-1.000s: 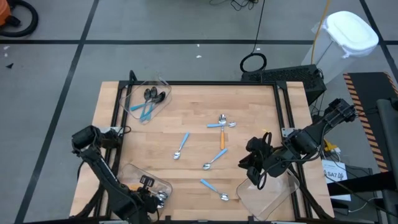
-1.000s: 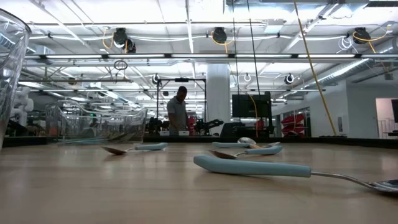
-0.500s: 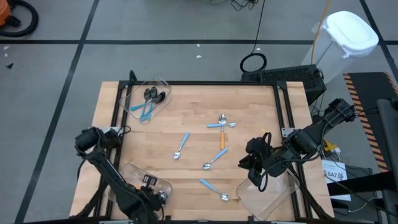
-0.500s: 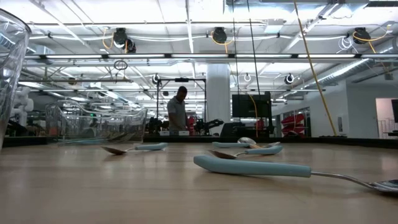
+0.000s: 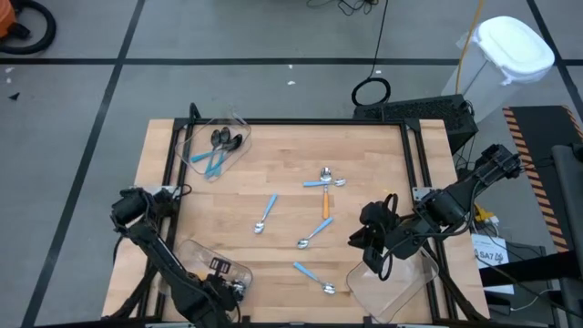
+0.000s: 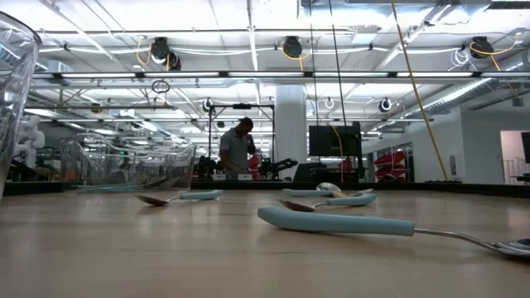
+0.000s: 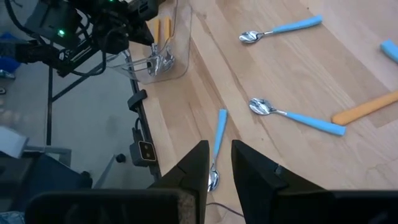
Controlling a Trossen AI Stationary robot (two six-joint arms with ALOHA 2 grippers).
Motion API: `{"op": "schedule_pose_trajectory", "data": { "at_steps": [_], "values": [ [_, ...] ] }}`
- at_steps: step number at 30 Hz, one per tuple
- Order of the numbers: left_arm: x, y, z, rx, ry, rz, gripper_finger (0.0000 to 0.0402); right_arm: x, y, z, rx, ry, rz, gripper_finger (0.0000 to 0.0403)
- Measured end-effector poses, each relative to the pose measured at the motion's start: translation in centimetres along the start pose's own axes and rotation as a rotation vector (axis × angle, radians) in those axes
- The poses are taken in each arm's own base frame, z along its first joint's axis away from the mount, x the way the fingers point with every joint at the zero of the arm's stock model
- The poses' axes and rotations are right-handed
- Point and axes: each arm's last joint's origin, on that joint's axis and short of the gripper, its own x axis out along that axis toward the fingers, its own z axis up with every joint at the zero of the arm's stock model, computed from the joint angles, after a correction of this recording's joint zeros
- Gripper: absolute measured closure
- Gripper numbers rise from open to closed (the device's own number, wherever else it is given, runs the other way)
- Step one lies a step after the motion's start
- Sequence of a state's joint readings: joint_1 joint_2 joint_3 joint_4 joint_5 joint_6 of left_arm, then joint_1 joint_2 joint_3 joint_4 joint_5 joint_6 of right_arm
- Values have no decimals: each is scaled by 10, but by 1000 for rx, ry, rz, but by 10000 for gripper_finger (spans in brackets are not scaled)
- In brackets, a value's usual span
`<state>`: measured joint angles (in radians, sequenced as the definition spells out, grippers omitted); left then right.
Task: Sort silverware by color (type)
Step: Put the yellow spoon into the bottom left transparent bin
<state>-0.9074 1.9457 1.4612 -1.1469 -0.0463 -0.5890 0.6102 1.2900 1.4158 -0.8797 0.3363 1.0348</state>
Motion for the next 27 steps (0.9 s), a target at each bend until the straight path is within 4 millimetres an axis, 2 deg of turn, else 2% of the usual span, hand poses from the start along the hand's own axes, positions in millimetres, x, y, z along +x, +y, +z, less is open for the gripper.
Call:
{"op": "schedule_pose_trajectory", "data": {
  "at_steps": [8,20,27],
  "values": [
    [9,-4,-1,-12,35,21,339,0,0,0,26,-1,0,337],
    [9,11,1,-51,109,38,338,0,-1,2,32,-33,-20,337],
    [9,9,0,-57,107,39,300,1,-1,2,50,-34,-20,337]
  ]
}}
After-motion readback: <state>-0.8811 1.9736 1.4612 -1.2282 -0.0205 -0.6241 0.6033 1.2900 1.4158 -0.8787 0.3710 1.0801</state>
